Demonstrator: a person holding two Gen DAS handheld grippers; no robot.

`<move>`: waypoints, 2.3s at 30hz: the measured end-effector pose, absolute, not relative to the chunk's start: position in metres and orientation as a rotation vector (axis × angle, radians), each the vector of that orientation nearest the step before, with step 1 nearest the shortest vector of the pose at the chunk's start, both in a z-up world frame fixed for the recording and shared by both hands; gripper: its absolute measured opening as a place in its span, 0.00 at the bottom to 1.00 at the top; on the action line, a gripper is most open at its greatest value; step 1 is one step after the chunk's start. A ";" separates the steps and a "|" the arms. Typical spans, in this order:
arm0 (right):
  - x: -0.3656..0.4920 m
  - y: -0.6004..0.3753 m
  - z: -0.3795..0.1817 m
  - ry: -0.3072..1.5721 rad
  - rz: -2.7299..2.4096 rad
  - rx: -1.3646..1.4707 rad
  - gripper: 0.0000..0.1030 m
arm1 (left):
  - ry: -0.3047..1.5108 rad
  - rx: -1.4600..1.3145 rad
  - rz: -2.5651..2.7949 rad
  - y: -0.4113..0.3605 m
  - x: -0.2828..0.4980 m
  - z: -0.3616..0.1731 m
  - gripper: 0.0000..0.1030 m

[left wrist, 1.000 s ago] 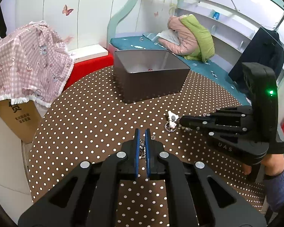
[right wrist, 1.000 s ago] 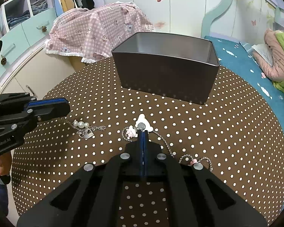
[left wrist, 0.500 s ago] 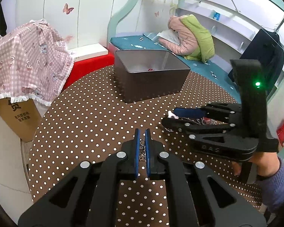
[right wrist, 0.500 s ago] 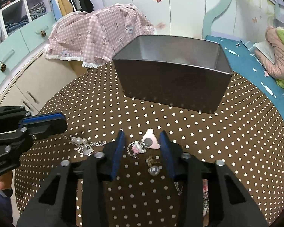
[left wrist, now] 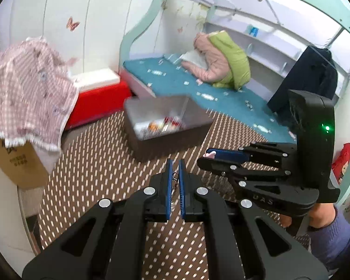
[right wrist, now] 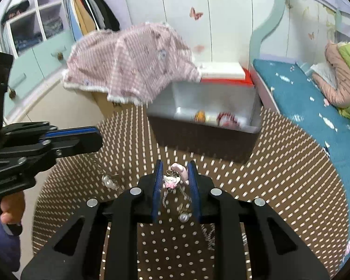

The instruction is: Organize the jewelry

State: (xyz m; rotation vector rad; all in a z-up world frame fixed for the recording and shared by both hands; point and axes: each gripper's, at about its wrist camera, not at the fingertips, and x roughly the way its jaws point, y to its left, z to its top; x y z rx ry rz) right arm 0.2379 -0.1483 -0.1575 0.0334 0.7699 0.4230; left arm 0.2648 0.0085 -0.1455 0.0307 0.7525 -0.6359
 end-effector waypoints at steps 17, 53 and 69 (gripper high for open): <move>0.290 -0.184 -0.115 0.705 0.404 0.115 0.20 | 0.649 0.030 -0.623 -0.043 0.349 -0.064 0.05; 0.280 -0.189 -0.121 0.722 0.370 0.069 0.50 | 0.661 0.102 -0.418 -0.029 0.319 -0.119 0.74; 0.192 -0.248 -0.182 0.813 0.283 0.166 0.61 | 0.783 0.255 -0.540 -0.080 0.227 -0.214 0.67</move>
